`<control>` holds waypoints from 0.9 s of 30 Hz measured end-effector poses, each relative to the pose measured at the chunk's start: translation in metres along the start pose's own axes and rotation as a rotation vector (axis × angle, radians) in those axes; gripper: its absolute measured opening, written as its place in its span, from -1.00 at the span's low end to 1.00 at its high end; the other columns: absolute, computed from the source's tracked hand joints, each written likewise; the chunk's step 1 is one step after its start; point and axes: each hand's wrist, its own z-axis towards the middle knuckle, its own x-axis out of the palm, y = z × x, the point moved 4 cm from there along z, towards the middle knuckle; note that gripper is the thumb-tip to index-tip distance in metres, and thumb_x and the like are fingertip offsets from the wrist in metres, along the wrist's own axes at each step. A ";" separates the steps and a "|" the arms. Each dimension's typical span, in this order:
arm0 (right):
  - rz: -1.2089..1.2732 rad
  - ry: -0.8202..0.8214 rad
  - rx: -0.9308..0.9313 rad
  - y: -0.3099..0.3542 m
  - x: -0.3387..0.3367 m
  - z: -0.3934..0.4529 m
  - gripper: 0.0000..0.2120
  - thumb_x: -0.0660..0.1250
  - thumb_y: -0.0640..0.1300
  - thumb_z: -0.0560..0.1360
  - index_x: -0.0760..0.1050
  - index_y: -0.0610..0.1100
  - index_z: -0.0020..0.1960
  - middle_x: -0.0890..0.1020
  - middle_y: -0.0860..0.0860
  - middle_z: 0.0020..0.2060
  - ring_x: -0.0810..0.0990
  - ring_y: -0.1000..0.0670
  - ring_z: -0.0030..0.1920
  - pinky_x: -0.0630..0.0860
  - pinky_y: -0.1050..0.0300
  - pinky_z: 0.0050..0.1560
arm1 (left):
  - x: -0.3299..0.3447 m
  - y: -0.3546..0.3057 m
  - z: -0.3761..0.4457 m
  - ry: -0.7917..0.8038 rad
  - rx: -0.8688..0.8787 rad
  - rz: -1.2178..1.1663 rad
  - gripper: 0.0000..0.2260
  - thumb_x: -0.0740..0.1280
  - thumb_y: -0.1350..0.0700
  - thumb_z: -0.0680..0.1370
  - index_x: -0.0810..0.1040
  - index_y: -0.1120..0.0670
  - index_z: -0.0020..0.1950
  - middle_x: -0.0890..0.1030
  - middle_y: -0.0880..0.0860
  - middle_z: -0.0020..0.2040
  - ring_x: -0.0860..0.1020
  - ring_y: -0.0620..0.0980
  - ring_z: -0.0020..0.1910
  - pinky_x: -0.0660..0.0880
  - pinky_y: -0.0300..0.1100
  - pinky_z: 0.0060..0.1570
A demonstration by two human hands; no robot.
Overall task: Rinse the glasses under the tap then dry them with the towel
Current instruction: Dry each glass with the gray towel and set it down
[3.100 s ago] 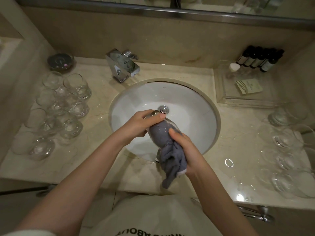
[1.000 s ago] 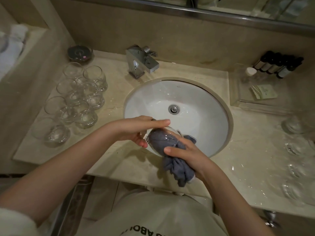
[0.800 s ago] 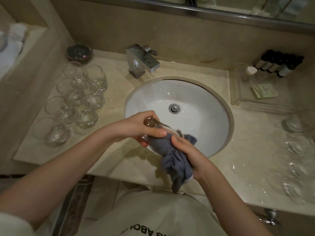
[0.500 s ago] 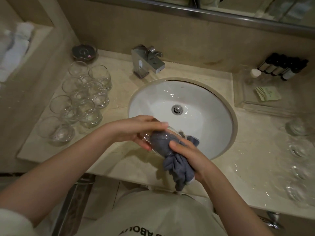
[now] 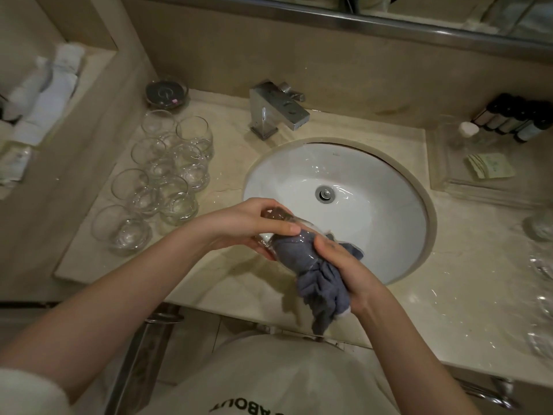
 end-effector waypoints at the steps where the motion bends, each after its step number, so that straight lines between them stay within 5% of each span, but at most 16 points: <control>1: -0.063 -0.018 -0.041 0.002 0.002 0.000 -0.89 0.33 -0.07 0.45 0.46 -0.07 -0.06 0.61 -0.04 -0.47 0.58 0.05 -0.50 0.51 0.27 -0.48 | -0.001 0.002 0.000 0.024 -0.038 -0.008 -0.73 0.41 0.06 0.51 0.57 0.13 0.16 0.64 0.08 0.09 0.67 0.00 -0.01 0.65 -0.08 -0.16; 3: -0.170 -0.019 -0.130 0.005 0.008 0.002 -0.91 0.19 -0.19 0.55 0.46 -0.10 -0.01 0.63 0.01 -0.47 0.62 0.11 -0.45 0.53 0.30 -0.42 | -0.003 0.005 -0.001 0.083 -0.112 0.003 -0.64 0.34 -0.09 0.53 0.61 0.12 0.19 0.68 0.11 0.08 0.68 0.09 0.00 0.65 -0.11 -0.13; 7: -0.204 0.056 -0.205 0.001 0.022 0.007 -0.63 0.43 -0.10 0.36 0.54 -0.19 0.13 0.71 -0.08 -0.17 0.69 0.05 -0.19 0.56 0.28 -0.23 | -0.013 0.008 -0.006 0.112 -0.058 0.043 -0.75 0.34 -0.04 0.54 0.62 0.07 0.10 0.71 0.03 0.01 0.69 0.02 -0.02 0.65 -0.11 -0.17; 12: -0.030 0.100 -0.105 -0.007 0.022 0.014 -0.53 0.65 0.00 0.15 0.68 -0.15 -0.01 0.66 -0.17 -0.29 0.61 -0.05 -0.43 0.54 0.18 -0.44 | -0.028 0.017 -0.009 -0.023 0.145 0.160 -0.46 0.57 -0.15 0.20 0.52 0.04 0.07 0.57 0.01 0.02 0.58 -0.14 -0.06 0.54 -0.19 -0.14; 16: -0.022 0.040 -0.096 -0.008 0.028 0.012 -0.76 0.31 -0.12 0.42 0.56 -0.20 0.04 0.60 -0.11 -0.43 0.55 0.00 -0.51 0.49 0.25 -0.50 | -0.032 0.022 -0.009 0.006 0.200 0.116 -0.42 0.59 -0.05 0.15 0.52 0.04 0.11 0.58 0.10 0.02 0.57 -0.06 -0.06 0.53 -0.15 -0.10; 18: 0.015 0.038 -0.097 -0.009 0.032 0.012 -0.81 0.26 -0.17 0.41 0.58 -0.19 -0.03 0.56 -0.11 -0.48 0.49 0.00 -0.54 0.45 0.28 -0.51 | -0.031 0.020 -0.011 0.034 0.116 0.080 -0.47 0.61 -0.10 0.23 0.53 0.02 0.11 0.59 0.01 0.02 0.60 -0.11 -0.09 0.55 -0.24 -0.16; 22: -0.083 0.009 -0.194 -0.014 0.038 0.017 -0.76 0.27 -0.20 0.38 0.52 -0.20 0.04 0.67 -0.07 -0.35 0.62 0.06 -0.42 0.52 0.26 -0.43 | -0.030 0.020 -0.014 0.111 -0.055 0.078 -0.55 0.23 -0.20 0.53 0.59 0.09 0.21 0.69 0.09 0.06 0.69 0.03 -0.10 0.64 -0.15 -0.13; 27: -0.066 0.039 -0.192 -0.020 0.041 0.019 -0.68 0.51 -0.15 0.36 0.54 -0.19 0.07 0.69 -0.07 -0.29 0.65 0.05 -0.35 0.55 0.25 -0.37 | -0.036 0.022 -0.015 0.096 0.026 0.050 -0.55 0.40 -0.05 0.43 0.53 0.19 0.21 0.64 0.12 0.09 0.68 0.04 -0.05 0.63 -0.14 -0.22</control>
